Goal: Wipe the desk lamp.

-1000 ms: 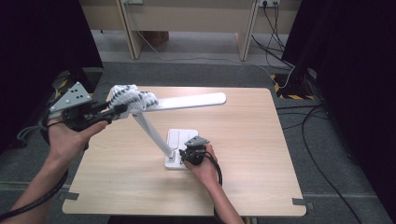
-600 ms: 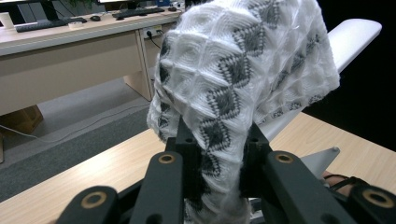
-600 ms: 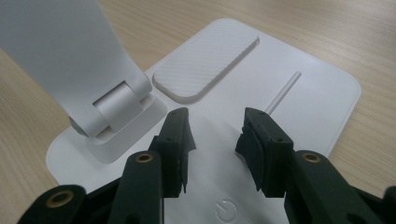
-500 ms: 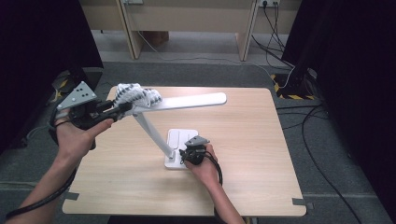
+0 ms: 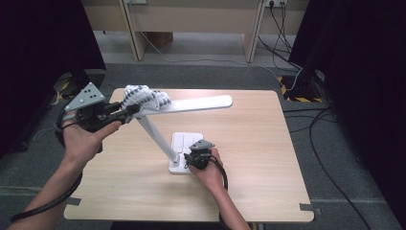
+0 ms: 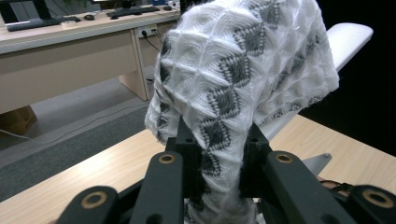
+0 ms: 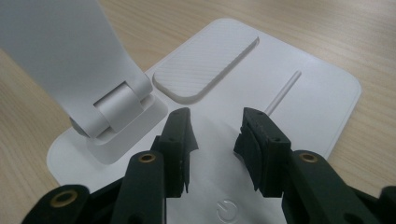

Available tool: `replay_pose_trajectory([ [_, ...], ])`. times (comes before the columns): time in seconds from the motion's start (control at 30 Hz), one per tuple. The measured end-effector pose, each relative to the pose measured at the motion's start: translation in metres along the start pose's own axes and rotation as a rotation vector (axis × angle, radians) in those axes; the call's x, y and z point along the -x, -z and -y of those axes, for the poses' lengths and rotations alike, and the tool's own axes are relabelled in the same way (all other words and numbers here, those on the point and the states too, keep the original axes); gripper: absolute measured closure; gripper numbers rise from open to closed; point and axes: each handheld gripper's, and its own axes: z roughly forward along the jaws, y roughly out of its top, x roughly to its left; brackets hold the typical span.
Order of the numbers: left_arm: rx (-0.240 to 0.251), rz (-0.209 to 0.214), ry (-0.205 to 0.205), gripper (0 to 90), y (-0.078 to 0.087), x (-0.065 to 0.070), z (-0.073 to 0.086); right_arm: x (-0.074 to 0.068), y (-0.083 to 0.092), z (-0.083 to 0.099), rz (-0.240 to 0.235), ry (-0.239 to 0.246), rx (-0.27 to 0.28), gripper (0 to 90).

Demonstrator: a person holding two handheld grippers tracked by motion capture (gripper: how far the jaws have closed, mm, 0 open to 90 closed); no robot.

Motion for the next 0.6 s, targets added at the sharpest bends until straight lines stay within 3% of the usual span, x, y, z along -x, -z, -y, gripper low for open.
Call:
replay_pose_trajectory([
  [0.3,-0.014,-0.002,0.017,74.4,-0.007,0.005,-0.005,0.001,0.0,0.0,-0.005,0.002,0.001,63.1],
  [0.33,-0.007,-0.005,0.002,74.4,-0.007,0.004,-0.005,0.001,0.0,0.0,-0.006,0.002,0.0,63.0],
  [0.6,-0.013,-0.036,0.048,74.5,0.002,-0.007,0.001,0.002,0.0,0.0,-0.012,0.004,-0.002,63.1],
])
